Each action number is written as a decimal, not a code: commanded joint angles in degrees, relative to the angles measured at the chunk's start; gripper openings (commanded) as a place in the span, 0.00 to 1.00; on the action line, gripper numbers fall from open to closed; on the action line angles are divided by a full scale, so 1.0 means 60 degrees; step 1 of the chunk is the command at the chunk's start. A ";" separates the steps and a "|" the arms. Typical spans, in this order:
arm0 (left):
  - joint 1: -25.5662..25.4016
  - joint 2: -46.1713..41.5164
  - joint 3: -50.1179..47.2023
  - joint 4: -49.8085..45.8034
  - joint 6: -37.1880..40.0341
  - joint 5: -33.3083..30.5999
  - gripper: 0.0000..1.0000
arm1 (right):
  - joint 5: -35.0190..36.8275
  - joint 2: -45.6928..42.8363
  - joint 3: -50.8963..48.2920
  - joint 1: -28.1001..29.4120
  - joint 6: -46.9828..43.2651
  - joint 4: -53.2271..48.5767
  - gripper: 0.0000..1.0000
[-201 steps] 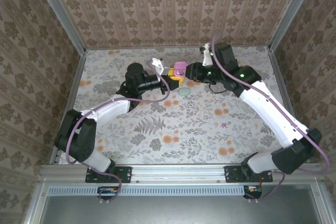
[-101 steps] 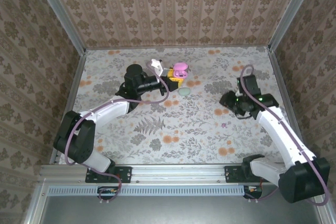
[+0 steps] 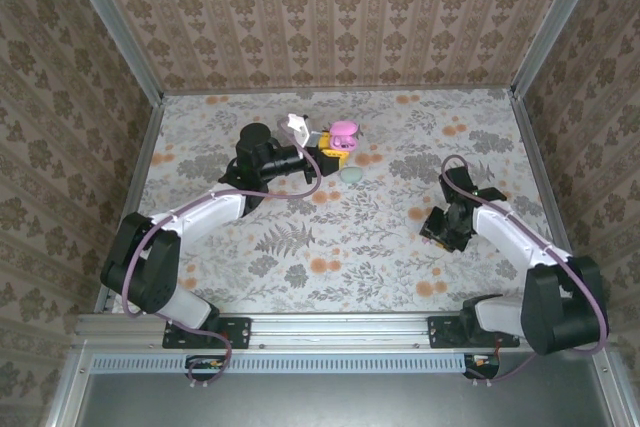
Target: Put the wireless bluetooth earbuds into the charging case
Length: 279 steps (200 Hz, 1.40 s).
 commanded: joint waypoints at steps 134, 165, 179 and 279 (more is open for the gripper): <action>-0.0039 -0.0194 0.0132 0.0160 -0.0114 0.0113 0.30 | 0.0573 0.1480 0.1155 0.0210 -0.1051 -0.0636 0.36; -0.0039 -0.0287 0.0059 0.0072 -0.0042 0.0050 0.30 | 0.0739 0.1601 0.1336 0.0341 -0.1093 -0.0803 0.35; -0.0039 -0.0283 0.0049 0.0040 0.0001 0.0024 0.30 | 0.0695 0.1661 0.1390 0.0386 -0.1096 -0.0775 0.34; -0.0013 -0.0280 0.0030 0.0024 0.0018 0.0003 0.30 | 0.0930 0.2497 0.1577 0.0634 -0.1079 -0.0620 0.32</action>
